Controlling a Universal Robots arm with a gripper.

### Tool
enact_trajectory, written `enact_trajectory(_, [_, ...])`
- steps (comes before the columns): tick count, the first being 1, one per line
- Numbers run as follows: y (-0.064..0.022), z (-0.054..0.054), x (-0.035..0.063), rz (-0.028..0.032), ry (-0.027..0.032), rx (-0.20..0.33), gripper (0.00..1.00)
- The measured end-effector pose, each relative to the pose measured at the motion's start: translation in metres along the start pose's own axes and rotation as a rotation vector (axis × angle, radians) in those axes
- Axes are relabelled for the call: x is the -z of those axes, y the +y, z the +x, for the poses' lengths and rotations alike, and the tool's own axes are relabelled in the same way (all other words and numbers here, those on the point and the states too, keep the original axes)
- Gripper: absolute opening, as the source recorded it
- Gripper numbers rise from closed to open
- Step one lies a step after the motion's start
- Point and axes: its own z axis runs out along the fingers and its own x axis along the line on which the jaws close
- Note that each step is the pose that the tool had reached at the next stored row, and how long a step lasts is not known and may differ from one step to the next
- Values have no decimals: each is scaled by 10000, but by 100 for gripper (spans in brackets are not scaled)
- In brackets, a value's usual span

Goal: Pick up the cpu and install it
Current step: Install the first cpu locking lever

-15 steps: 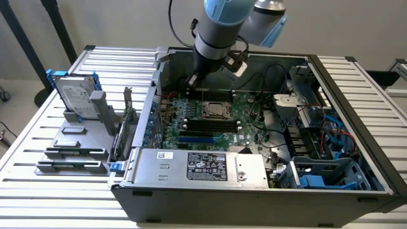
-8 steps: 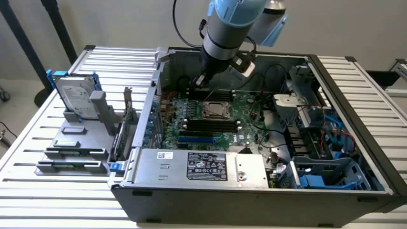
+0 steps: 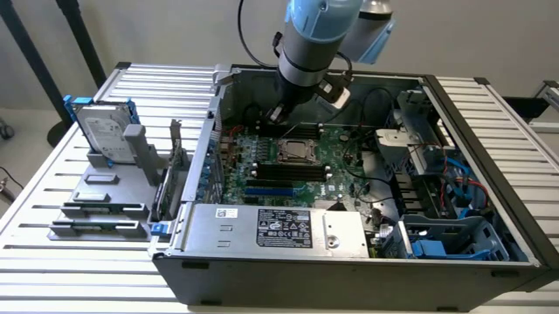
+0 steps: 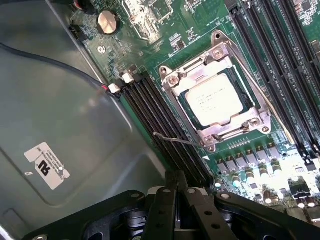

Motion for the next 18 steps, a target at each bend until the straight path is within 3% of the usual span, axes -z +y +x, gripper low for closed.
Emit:
enact_trajectory(4, [-6,-35,-43,-134,79,75,11])
enact_trajectory(8, [-22,-81,-87,-194,113,107,11])
enact_trajectory(10, [-24,-92,-102,-259,127,135,11])
enact_trajectory(18, [-26,-112,-135,-641,49,248,11])
